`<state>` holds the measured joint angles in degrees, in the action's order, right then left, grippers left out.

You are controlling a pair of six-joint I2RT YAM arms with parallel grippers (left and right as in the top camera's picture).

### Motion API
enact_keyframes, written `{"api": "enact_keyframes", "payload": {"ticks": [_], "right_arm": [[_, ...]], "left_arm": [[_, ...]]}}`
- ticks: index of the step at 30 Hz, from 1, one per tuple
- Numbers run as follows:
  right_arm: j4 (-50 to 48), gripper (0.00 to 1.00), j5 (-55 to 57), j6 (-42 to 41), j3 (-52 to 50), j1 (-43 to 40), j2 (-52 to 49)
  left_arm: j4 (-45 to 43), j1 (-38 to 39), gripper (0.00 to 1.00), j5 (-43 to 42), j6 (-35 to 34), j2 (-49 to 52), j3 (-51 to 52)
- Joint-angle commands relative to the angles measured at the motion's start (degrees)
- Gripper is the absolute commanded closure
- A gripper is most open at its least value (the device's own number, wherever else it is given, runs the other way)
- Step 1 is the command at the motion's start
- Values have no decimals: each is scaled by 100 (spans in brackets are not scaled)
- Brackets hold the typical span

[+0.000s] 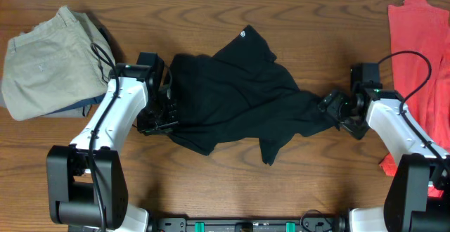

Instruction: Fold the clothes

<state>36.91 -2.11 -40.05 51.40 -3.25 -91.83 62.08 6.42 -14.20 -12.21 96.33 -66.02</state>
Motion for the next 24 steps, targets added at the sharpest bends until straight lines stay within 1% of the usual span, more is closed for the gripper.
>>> {"api": "enact_keyframes", "payload": {"ticks": [1, 3, 6, 8, 9, 11, 12, 13, 14, 16, 19, 24], "right_arm": [[-42, 6, -382, -341, -52, -98, -7], [4, 6, -551, -448, -52, -85, -7], [-11, 1, -894, -581, -59, -76, -7], [-146, 2, -887, -544, -59, -76, -7], [-278, 6, -885, -334, -59, -76, -4], [-540, 12, -885, 356, -59, -79, -4], [-564, 13, -885, 667, -50, -83, -4], [-522, 13, -887, 765, -48, -90, -4], [-402, 13, -894, 756, -46, -92, -4], [-111, 9, -994, 654, -48, -87, -4], [227, 1, -1071, 146, -48, -81, -4], [264, 1, -1187, 94, -42, -111, 33]], "left_arm": [[20, -28, 94, 81, -52, 26, 35], [22, -28, 94, 81, -52, 26, 35], [17, -28, 94, 81, -52, 26, 35], [15, -28, 94, 81, -52, 26, 35], [15, -28, 94, 81, -52, 26, 35], [17, -28, 94, 81, -52, 26, 35], [15, -28, 94, 81, -52, 26, 35], [15, -28, 94, 81, -52, 26, 35], [15, -28, 94, 81, -52, 26, 35], [15, -28, 94, 81, -52, 26, 35], [15, -28, 94, 81, -52, 26, 35], [15, -28, 94, 81, -52, 26, 35]]}}
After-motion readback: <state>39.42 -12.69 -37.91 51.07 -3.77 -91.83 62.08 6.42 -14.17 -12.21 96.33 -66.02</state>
